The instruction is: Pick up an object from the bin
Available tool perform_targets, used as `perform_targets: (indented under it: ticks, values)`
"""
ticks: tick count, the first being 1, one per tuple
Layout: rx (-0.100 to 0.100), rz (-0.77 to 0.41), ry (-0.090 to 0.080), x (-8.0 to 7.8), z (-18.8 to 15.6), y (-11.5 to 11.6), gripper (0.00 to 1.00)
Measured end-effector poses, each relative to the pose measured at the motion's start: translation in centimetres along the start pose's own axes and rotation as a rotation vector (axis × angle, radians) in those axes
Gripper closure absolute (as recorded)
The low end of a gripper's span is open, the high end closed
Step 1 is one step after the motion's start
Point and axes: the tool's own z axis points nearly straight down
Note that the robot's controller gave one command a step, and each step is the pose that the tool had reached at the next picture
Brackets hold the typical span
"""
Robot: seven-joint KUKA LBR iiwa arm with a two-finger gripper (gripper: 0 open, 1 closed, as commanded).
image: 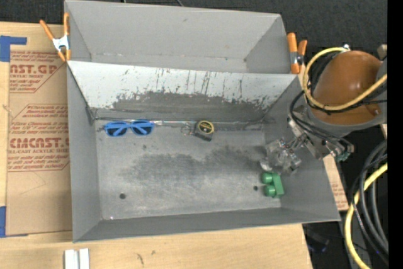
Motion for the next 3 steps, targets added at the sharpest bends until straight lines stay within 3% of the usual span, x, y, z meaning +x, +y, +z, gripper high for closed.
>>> perform_targets:
  ticks: [1, 2, 3]
  values:
    - [0.0, 0.0, 0.0, 0.0, 0.0, 0.0, 0.0]
    - [-0.015, -0.636, -0.014, 0.9, 5.1, 2.5, 0.0]
    - [-0.009, -0.636, -0.011, 1.1, 4.9, 2.2, 1.0]
